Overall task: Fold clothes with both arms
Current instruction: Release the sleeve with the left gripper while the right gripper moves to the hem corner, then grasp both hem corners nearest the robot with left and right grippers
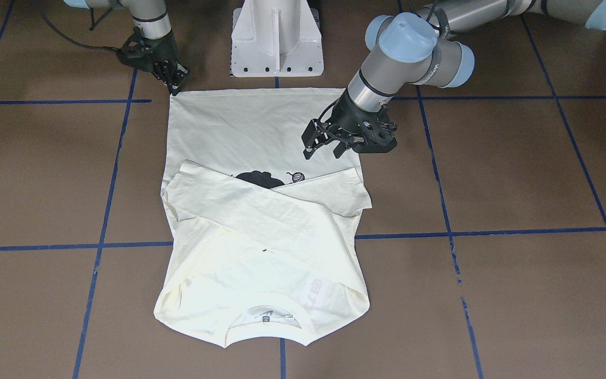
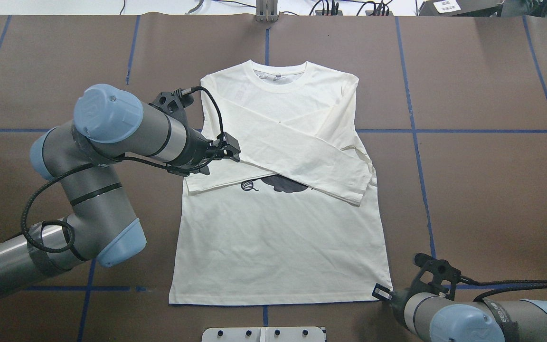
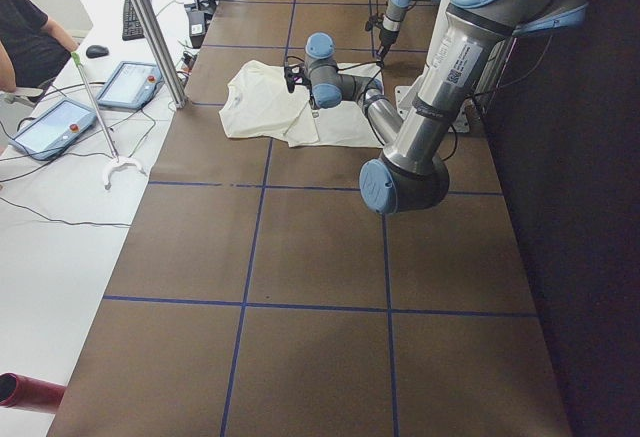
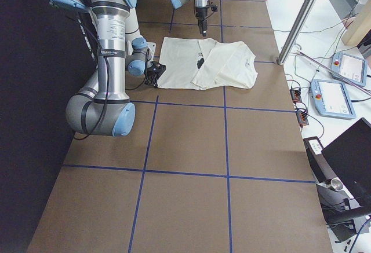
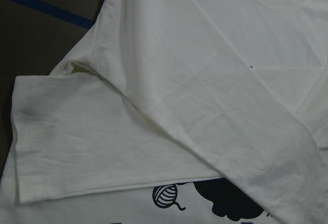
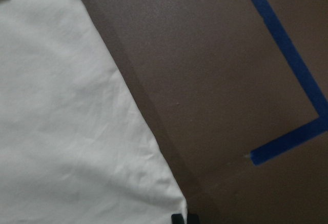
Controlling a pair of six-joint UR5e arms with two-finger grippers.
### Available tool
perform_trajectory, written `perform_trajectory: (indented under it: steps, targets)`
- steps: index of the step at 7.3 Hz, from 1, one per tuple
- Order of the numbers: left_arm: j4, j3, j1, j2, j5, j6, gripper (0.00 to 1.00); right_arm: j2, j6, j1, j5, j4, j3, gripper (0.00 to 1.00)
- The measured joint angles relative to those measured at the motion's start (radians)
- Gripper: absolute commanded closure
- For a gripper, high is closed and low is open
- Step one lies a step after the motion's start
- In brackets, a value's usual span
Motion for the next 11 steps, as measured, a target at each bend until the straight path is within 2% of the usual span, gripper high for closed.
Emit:
perform_trajectory:
  steps: [4,8,10,11]
  targets:
    - [-0.017,-0.018,-0.011,0.004,0.002,-0.001,0.18,0.011,-0.003,-0.003,-0.012,0.002,0.031,1.00]
    - [-0.016,-0.140,-0.020,0.122,0.018,-0.016,0.18,0.019,-0.008,0.046,-0.011,-0.046,0.139,1.00]
    - [0.023,-0.170,0.020,0.187,0.106,-0.068,0.19,0.023,-0.008,0.057,-0.010,-0.074,0.162,1.00]
    - [0.075,-0.190,0.081,0.203,0.163,-0.143,0.21,0.025,-0.008,0.056,-0.009,-0.082,0.164,1.00]
